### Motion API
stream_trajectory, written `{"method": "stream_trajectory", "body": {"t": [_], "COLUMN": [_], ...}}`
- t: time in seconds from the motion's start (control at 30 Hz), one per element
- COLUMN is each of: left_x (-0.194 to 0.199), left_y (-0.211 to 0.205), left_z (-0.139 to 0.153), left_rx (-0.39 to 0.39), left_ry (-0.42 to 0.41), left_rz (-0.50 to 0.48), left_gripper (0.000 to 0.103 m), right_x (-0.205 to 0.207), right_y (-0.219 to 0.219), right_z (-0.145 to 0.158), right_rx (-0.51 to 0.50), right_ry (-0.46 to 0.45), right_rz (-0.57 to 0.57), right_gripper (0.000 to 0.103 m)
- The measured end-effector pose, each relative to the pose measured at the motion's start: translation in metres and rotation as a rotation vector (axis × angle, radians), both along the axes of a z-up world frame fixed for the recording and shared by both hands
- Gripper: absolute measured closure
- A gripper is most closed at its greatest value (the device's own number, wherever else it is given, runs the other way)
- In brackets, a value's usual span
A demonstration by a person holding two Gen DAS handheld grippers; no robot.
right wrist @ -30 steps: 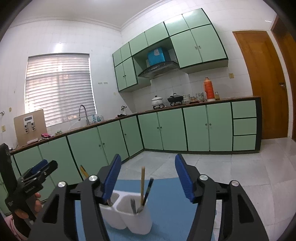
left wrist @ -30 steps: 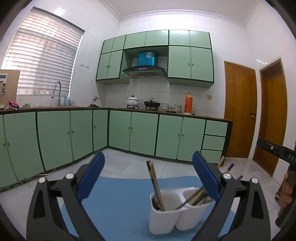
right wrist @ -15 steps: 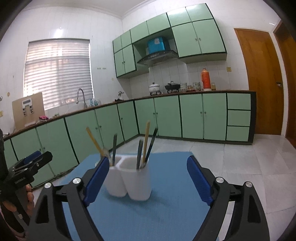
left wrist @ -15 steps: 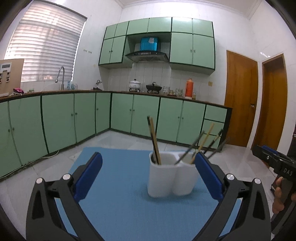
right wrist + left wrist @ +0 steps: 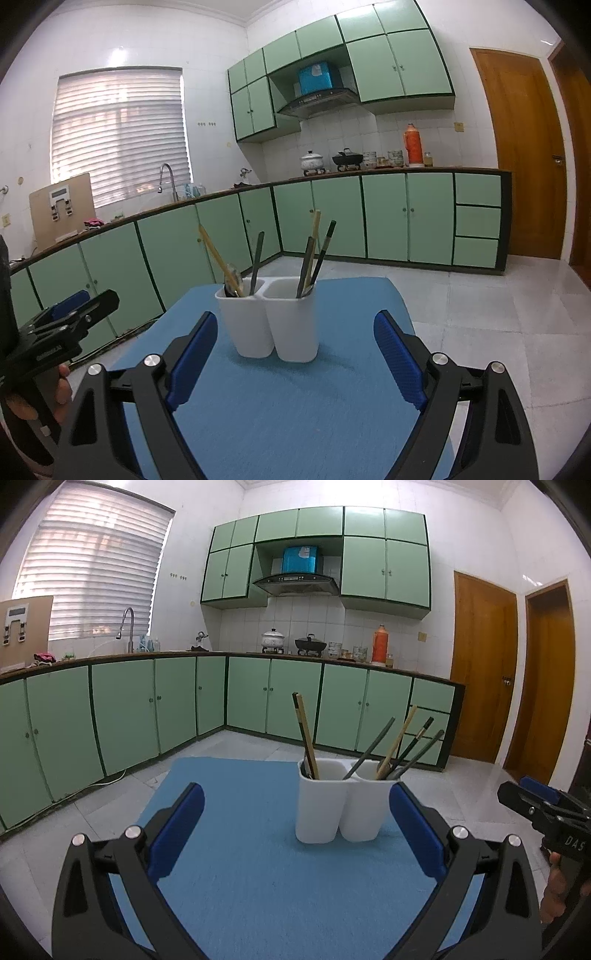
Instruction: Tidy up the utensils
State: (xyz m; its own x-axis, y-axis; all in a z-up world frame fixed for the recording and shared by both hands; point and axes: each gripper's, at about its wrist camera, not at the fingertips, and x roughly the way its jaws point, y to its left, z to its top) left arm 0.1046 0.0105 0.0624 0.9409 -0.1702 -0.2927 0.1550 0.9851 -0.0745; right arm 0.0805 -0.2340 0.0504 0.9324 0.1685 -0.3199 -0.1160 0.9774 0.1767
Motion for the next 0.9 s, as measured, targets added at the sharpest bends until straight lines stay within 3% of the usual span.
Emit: {"method": "stream_trajectory", "body": {"t": [0.33,0.9], "left_x": [-0.016,-0.029], "left_y": [-0.002,-0.009], "left_z": [-0.001,0.012], "left_rx": [0.005,0.03], "left_ry": [0.084,0.091], "left_rz": [-0.007,-0.016], "left_gripper": [0.006,0.006], "right_x": [-0.011,-0.023], "right_y": [0.01,0.018], "right_z": [0.006,0.019], "right_rx": [-0.024,-0.05], "right_ry": [0.096,0.128], "right_rz": [-0.013,-0.009], "right_gripper": [0.018,0.018]}}
